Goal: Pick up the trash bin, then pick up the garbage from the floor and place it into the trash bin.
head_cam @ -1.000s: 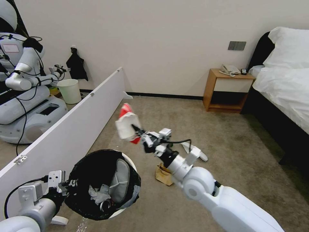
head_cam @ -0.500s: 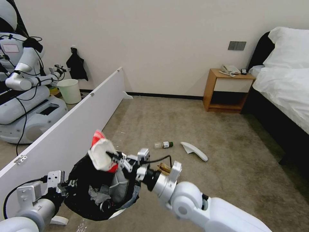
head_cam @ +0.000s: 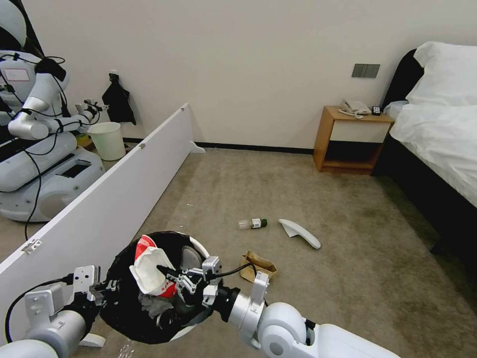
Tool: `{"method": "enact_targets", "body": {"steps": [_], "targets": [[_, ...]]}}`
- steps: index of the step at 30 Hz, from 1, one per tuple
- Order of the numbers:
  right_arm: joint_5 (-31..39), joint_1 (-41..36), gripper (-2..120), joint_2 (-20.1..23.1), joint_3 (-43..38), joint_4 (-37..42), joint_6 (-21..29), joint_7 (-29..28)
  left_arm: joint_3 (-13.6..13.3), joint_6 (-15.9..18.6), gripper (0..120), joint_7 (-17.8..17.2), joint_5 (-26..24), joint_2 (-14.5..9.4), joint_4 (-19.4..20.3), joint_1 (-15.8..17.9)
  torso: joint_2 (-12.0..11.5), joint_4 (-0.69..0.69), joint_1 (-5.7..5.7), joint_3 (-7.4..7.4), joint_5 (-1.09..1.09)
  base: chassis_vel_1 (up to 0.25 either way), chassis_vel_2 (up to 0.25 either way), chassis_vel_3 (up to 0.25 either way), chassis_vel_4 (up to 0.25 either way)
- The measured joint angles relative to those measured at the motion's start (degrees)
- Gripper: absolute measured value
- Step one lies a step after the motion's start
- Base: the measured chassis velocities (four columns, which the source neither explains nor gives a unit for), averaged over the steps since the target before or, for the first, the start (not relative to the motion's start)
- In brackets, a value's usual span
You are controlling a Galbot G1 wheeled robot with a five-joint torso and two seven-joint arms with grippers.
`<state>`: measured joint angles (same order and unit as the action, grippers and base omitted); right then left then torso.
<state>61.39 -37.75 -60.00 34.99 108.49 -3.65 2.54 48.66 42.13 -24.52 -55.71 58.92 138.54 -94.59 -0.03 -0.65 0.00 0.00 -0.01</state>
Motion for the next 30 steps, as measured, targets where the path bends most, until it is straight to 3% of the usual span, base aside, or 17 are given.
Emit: {"method": "enact_targets", "body": {"steps": [7,10,15,22,25,27,30], "targets": [[-1.5,-0.2,18,-1.4,0.1,-1.3,1.2,-3.2,-0.1,0.0,3,-0.1,0.0,0.0,0.9,-0.9,0.0,0.0,0.0,0.0,0.0,0.0,0.0,0.0,0.0],[-2.6,0.0,36,-1.6,0.1,-1.4,2.8,-5.1,-0.2,0.0,3,-0.2,0.0,0.0,1.1,-1.0,0.0,0.0,0.0,0.0,0.0,0.0,0.0,0.0,0.0],[-3.3,0.4,49,-1.9,-0.1,-1.3,3.7,-6.0,-0.3,0.0,3,-0.2,0.0,-0.1,1.1,-0.9,0.0,0.0,0.0,0.0,0.0,0.0,0.0,0.0,0.0],[-4.5,0.8,80,-1.7,-0.2,-0.6,4.3,-6.7,-0.5,0.0,3,-0.2,-0.1,-0.2,1.1,-0.7,0.0,0.0,0.0,0.0,0.0,0.0,0.0,0.0,0.0],[-4.7,0.8,85,-1.5,-0.2,-0.3,4.4,-6.7,-0.5,0.0,3,-0.2,-0.1,-0.2,1.1,-0.7,0.0,0.0,0.0,0.0,0.0,0.0,0.0,0.0,0.0],[-5.2,0.8,96,-0.8,-0.4,0.3,4.3,-6.7,-0.3,0.0,3,-0.3,-0.1,-0.2,1.1,-0.7,0.0,0.0,0.0,0.0,0.0,0.0,0.0,0.0,0.0],[-5.8,0.6,99,0.5,-1.1,1.8,3.6,-6.7,0.0,0.0,3,-0.4,-0.1,-0.2,1.1,-0.7,0.0,0.0,0.0,0.0,0.0,0.0,0.0,0.0,0.0]]}}
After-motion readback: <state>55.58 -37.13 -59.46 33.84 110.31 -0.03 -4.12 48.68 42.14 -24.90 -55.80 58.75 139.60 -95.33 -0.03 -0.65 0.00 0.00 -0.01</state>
